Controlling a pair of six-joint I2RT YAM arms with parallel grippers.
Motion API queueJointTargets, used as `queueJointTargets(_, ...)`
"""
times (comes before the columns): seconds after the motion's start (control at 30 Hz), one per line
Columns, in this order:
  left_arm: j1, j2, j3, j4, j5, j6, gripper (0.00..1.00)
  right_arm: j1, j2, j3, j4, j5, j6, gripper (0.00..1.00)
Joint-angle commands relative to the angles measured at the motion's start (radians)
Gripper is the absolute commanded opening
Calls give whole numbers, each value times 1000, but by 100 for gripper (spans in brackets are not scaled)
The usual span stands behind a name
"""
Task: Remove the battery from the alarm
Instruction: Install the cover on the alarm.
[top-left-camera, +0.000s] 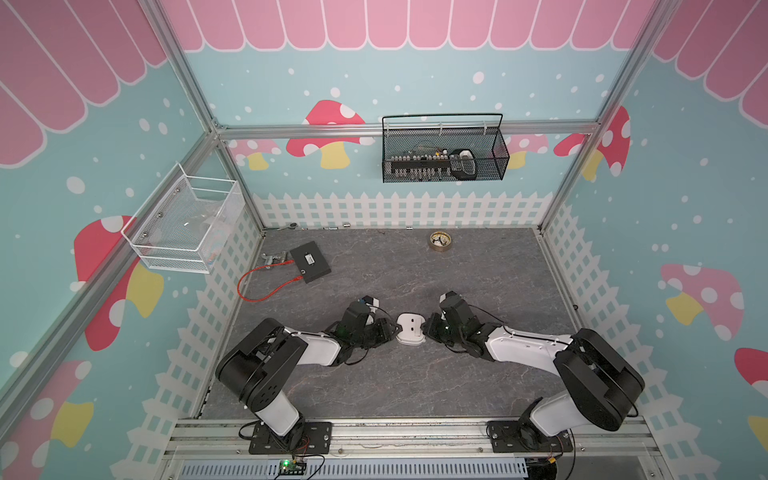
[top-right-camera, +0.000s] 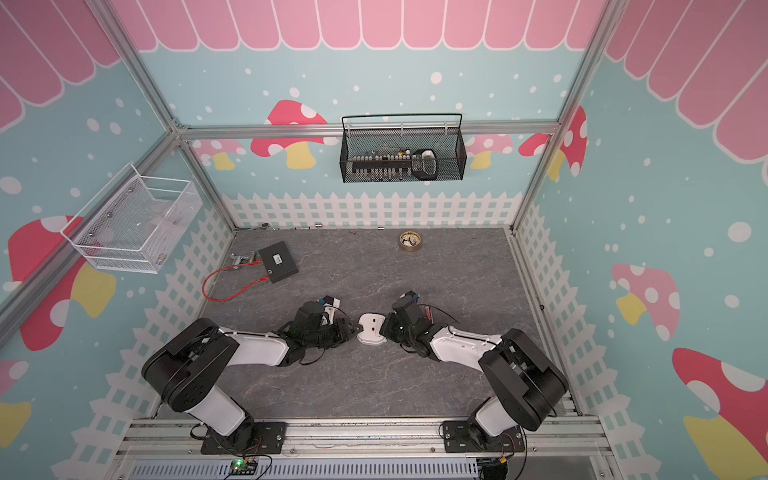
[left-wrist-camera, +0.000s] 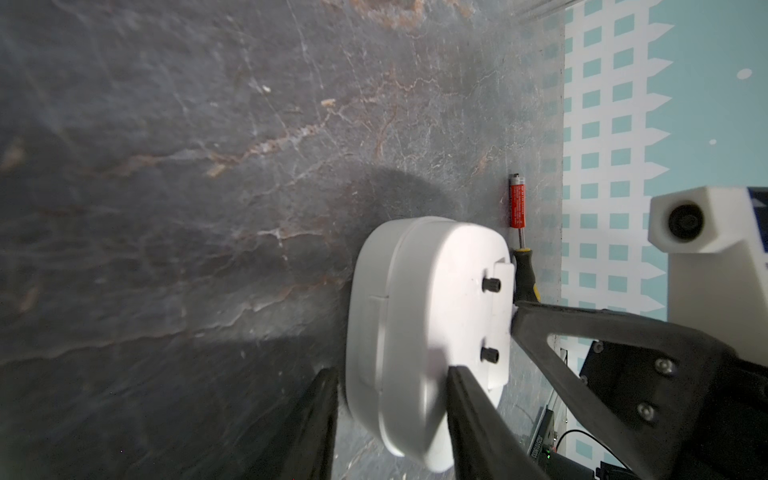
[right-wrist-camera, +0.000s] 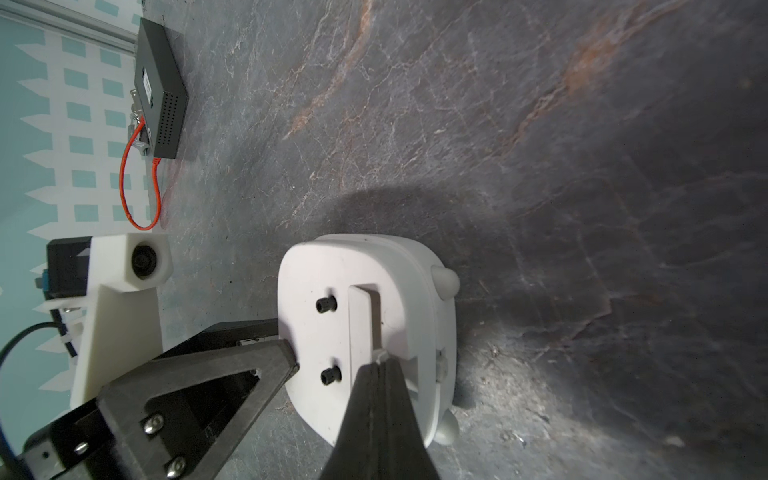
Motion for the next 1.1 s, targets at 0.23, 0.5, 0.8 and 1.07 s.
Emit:
queueJointTargets(0.23, -5, 3, -7, -11, 1, 16, 45, 2, 26, 15, -19, -18, -14, 8)
queueJointTargets(0.5, -4, 0, -9, -15, 0, 16, 45, 2, -28, 16, -83, 23, -17, 32)
queueJointTargets(0.8, -5, -14, -2, -32, -5, 22, 45, 2, -99, 53, -205, 104, -80, 30)
queueJointTargets(1.07, -5, -9, 7, -32, 0, 23, 45, 0, -37, 198, -261, 41, -222, 0)
